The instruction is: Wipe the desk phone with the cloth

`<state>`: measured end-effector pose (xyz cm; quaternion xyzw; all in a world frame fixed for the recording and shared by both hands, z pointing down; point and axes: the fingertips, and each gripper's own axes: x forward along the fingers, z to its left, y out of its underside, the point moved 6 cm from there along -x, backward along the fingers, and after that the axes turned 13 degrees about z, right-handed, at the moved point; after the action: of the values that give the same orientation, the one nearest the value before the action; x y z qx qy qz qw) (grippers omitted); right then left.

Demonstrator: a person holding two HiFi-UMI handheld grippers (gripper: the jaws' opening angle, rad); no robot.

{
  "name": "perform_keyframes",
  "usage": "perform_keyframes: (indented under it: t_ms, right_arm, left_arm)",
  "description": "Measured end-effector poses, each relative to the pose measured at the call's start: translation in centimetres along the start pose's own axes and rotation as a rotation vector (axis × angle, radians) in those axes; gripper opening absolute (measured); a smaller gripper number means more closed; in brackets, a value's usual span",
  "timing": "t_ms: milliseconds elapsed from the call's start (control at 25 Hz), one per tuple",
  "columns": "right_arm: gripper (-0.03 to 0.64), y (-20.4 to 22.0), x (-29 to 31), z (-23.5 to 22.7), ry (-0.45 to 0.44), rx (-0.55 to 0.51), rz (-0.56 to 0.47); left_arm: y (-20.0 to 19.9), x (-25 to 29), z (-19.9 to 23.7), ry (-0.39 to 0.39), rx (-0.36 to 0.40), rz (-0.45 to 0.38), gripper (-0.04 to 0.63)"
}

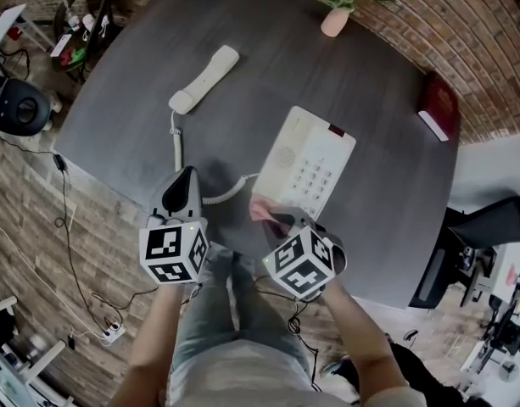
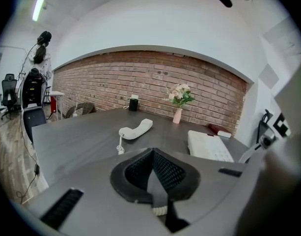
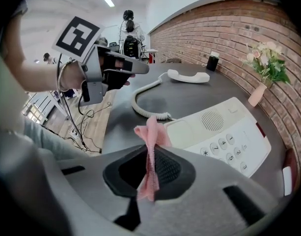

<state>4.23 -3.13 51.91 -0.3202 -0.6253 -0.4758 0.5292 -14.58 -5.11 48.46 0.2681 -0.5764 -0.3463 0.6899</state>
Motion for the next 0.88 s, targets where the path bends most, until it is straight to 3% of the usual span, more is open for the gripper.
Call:
perform_keyframes:
  t_ms: [440,880]
  right_arm:
    - [0.021,0.1,-2.3,-0.6,0.004,0.0,-0.021]
    - [0.02,1.5,-5.7,-5.1,0.102,0.038,-0.038]
  left_arm:
    - [-1.5,0.6,-0.7,0.013,0.01,-0.01,0.003]
    - [-5.0,1.9,-3.1,0.058,0.046,-0.035,0.003]
